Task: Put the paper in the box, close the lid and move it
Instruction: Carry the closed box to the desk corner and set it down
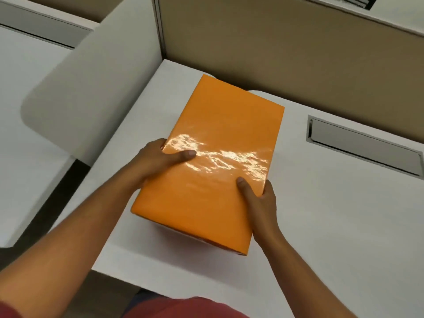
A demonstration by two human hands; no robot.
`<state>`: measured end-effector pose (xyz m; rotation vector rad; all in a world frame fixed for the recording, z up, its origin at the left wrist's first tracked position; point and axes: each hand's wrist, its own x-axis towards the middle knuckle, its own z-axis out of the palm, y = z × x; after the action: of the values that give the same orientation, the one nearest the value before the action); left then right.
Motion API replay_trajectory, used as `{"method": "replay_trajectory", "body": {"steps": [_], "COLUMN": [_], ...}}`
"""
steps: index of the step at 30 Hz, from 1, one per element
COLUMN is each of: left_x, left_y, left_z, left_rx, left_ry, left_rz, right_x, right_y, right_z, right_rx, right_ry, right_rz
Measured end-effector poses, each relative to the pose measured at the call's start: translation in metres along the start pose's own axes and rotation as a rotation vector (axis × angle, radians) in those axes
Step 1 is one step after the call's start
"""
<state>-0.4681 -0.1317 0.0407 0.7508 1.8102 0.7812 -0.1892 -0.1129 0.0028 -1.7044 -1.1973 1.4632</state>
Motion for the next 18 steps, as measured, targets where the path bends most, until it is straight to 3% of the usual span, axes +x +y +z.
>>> {"method": "replay_trajectory", "body": {"steps": [9,14,18], "left_x": [0.066,0.091,0.100], "left_y": [-0.001,-0.011,-0.013], "left_z": [-0.131,-0.159,-0.161], "left_rx": [-0.023,-0.099,0.017], "left_ry": [0.098,0.035,0.077], "left_rz": [-0.005,-0.015,-0.032], "right_x": [0.048,0.062,0.067], "right_y": [-0.057,-0.064,-0.067], "right_z": [0.146,0.180,0.183], "right_rx": [-0.024,-0.067,-0.097], "right_ry": [-0.074,-0.068,-0.063], "right_rz": [-0.072,-0.070,-0.044]}}
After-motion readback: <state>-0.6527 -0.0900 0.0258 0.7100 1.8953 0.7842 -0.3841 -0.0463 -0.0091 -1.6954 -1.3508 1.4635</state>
